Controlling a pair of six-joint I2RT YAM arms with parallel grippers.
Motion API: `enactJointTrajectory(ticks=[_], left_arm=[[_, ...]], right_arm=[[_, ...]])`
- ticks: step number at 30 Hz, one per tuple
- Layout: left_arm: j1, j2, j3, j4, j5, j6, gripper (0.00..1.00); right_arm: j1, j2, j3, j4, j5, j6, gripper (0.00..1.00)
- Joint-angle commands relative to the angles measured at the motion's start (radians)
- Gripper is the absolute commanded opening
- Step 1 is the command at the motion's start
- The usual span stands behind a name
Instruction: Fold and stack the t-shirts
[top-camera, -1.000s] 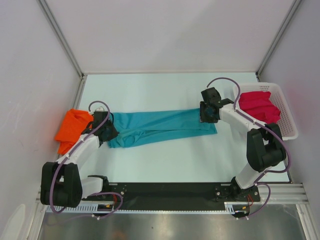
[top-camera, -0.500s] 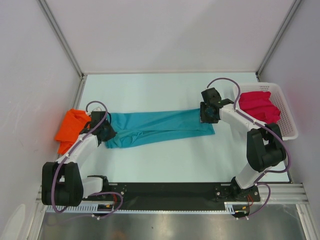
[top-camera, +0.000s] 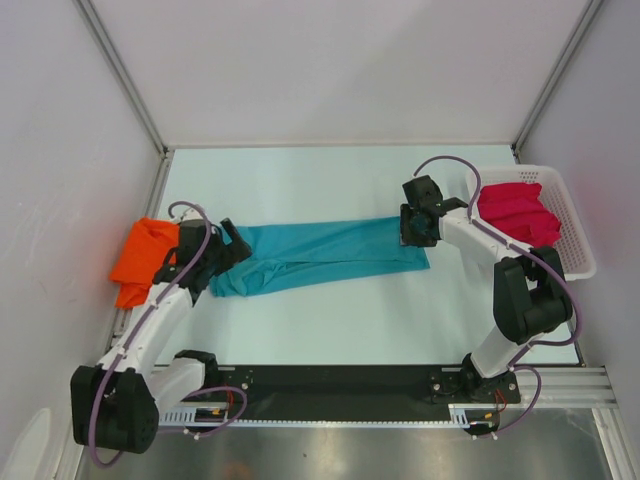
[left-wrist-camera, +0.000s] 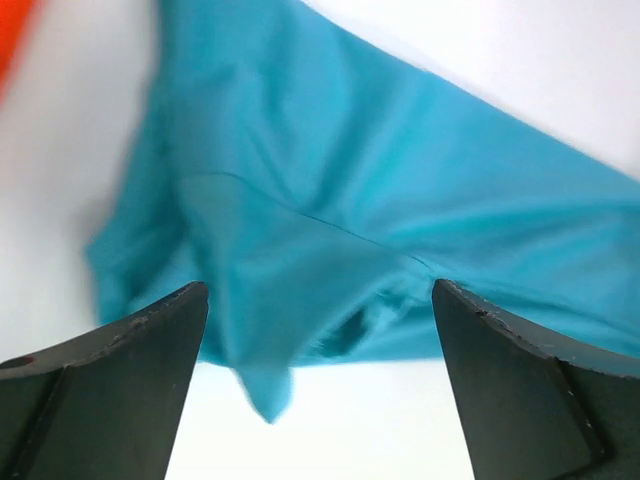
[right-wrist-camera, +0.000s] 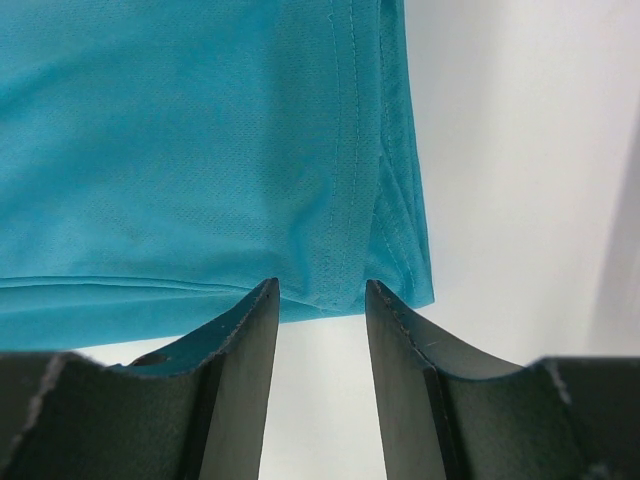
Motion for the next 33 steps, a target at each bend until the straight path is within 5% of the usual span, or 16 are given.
enactJointTrajectory(ticks=[1, 6, 13, 33], left_arm=[[-0.127, 0.023, 0.038, 0.039, 0.026, -0.029, 1.00], [-0.282, 0.154, 0.054, 0.055, -0.055, -0.042, 1.00], [-0.313, 0.266, 0.058, 0.082, -0.077, -0.029, 1.00], [-0.480, 0.294, 0.132, 0.036, -0.166, -0.075, 1.00]], right_arm=[[0.012, -0.012, -0.003, 0.009, -0.001, -0.001, 0.45], [0.022, -0.009, -0.005, 0.009, 0.008, 0.003, 0.45], [0.012, -0.024, -0.019, 0.005, 0.021, -0.007, 0.45], [0.009, -0.007, -0.020, 0.003, 0.024, -0.007, 0.44]])
